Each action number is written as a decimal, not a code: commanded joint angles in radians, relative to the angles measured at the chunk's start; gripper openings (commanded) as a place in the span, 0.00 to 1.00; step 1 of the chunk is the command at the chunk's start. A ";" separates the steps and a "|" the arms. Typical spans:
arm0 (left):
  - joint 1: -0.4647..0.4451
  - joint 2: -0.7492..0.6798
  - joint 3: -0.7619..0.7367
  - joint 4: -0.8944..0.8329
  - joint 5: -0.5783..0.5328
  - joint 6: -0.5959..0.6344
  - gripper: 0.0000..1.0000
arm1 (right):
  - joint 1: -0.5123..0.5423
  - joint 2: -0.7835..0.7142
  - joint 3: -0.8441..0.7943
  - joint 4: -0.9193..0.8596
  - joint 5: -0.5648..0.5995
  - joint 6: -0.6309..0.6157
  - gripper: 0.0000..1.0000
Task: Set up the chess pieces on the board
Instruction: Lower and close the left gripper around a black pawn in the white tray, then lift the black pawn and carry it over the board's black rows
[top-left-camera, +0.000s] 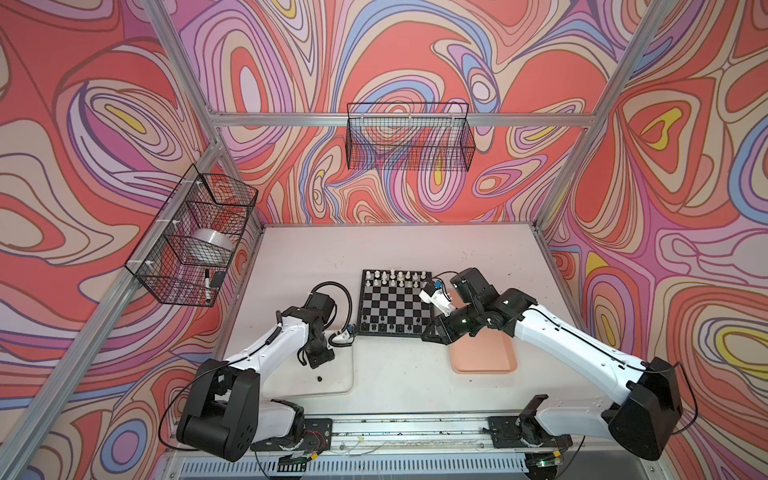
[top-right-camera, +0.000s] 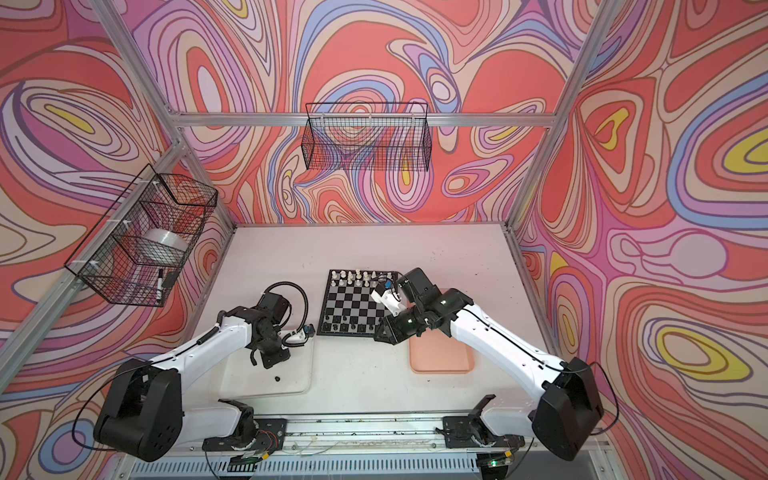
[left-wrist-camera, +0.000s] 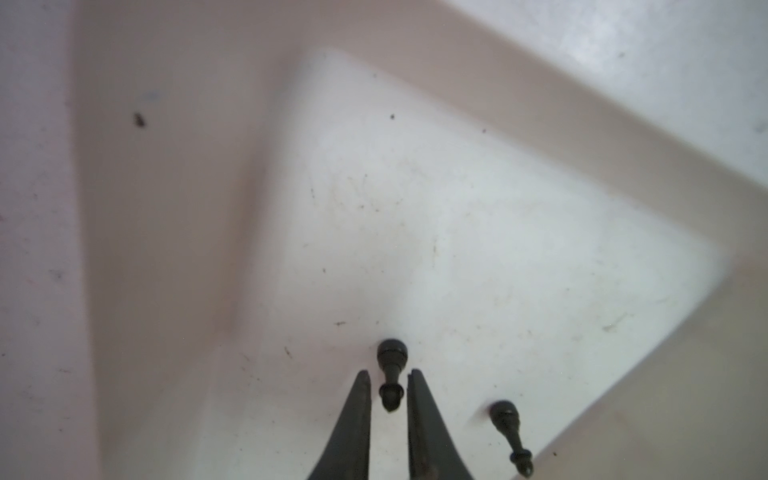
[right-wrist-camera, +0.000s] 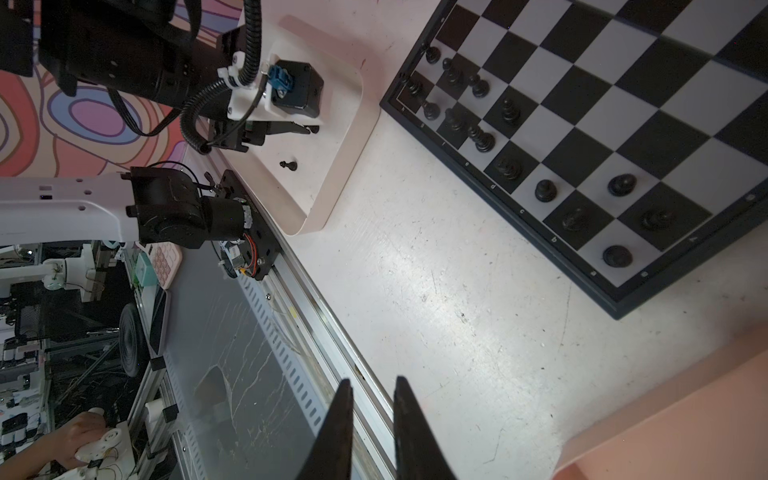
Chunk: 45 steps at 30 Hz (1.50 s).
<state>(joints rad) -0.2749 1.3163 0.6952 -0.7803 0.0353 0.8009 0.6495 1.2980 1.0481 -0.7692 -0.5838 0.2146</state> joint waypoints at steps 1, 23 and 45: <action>0.006 -0.012 -0.003 -0.003 0.004 0.021 0.18 | 0.004 -0.023 -0.016 0.014 0.006 -0.001 0.18; 0.005 -0.012 0.005 -0.008 0.007 0.014 0.08 | 0.004 -0.031 -0.029 0.010 0.017 -0.004 0.19; -0.019 0.055 0.325 -0.159 0.051 -0.027 0.08 | 0.005 -0.041 -0.033 0.003 0.029 -0.012 0.18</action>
<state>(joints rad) -0.2817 1.3403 0.9649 -0.8749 0.0605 0.7845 0.6495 1.2793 1.0302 -0.7700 -0.5652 0.2138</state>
